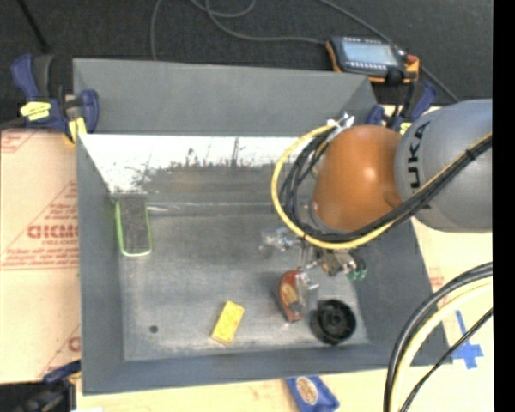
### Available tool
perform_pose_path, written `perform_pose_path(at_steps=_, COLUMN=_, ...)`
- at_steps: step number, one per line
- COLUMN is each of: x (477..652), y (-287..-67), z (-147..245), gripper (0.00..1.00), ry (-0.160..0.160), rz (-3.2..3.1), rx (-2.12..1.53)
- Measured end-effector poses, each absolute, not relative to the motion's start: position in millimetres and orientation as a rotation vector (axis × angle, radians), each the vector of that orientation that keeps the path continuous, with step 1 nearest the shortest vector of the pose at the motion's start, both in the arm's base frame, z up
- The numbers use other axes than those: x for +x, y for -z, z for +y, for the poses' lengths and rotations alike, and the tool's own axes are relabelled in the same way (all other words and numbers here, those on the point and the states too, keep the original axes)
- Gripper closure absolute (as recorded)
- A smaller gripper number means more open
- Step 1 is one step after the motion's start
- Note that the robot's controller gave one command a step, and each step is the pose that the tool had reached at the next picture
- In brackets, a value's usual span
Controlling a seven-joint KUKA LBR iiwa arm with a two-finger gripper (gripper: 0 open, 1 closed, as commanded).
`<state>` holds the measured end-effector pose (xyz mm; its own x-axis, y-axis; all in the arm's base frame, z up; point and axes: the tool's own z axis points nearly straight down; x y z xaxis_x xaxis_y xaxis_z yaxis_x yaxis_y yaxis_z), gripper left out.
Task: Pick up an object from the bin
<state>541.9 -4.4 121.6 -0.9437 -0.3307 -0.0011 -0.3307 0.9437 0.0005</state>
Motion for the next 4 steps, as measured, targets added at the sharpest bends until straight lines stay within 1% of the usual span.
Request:
perform_pose_path(at_steps=1, x=516.6, y=-114.4, z=-10.2, gripper=0.00, ry=0.000, rz=3.043, rx=-0.773)
perform_pose_path(at_steps=2, x=517.7, y=-131.5, z=-27.3, gripper=0.00, ry=-0.003, rz=3.120, rx=-0.373)
perform_pose_path(at_steps=3, x=526.1, y=-126.5, z=-57.5, gripper=1.00, ry=0.003, rz=3.081, rx=-0.569)
perform_pose_path(at_steps=4, x=525.1, y=-125.5, z=-57.2, gripper=0.00, ry=0.001, rz=3.084, rx=-0.570)
